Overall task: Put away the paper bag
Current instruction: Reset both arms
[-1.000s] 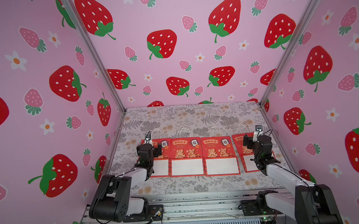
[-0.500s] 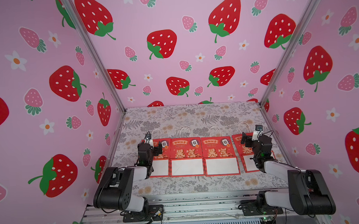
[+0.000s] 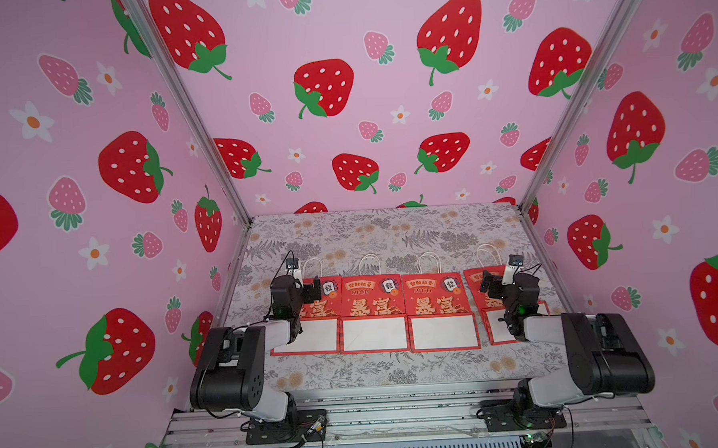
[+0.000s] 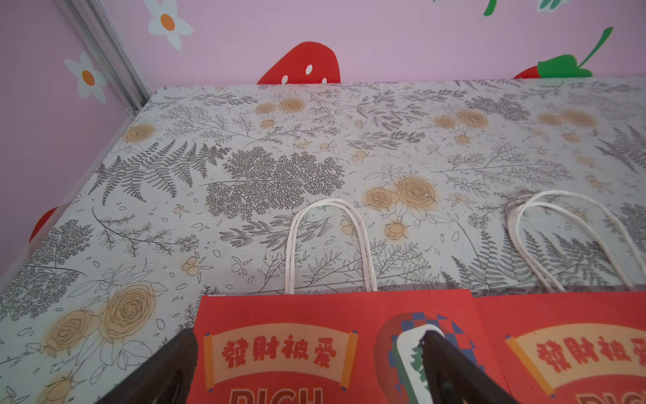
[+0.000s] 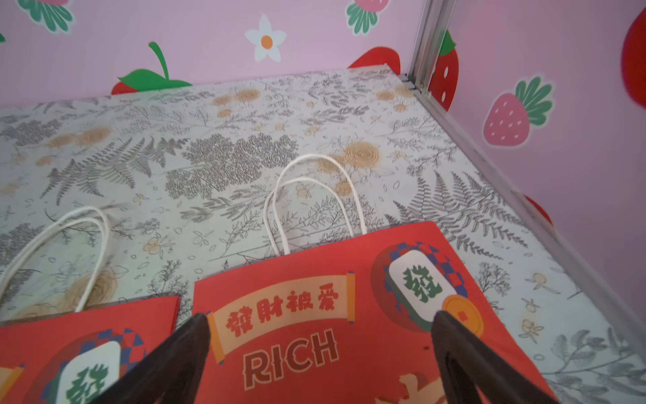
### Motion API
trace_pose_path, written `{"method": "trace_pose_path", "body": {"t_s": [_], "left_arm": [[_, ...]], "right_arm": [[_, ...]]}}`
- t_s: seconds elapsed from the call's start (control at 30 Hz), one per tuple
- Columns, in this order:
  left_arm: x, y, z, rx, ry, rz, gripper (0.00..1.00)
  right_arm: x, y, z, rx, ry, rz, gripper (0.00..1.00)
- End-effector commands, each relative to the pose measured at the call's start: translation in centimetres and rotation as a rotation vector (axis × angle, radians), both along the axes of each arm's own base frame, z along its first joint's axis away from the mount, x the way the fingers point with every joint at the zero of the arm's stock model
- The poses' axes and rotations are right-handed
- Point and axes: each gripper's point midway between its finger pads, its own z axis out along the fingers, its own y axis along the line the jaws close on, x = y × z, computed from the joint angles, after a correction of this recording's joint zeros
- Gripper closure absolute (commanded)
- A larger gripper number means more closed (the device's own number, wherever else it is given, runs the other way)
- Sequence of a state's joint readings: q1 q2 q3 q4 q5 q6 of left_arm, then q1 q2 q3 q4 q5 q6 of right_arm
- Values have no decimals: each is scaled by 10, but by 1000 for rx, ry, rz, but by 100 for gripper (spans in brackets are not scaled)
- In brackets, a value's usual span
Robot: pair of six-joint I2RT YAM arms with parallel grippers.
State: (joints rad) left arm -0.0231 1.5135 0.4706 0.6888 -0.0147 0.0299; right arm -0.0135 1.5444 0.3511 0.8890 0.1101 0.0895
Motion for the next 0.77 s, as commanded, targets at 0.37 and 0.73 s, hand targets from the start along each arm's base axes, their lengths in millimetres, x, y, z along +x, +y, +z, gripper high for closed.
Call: {"method": "trace_pose_path", "body": {"t_s": [0.37, 0.73], "left_arm": [[6, -1, 3, -20, 4, -13, 0], [6, -1, 3, -26, 7, -13, 0]], "right_arm": [[19, 4, 7, -18, 11, 8, 1], [20, 5, 6, -6, 19, 20, 1]]}}
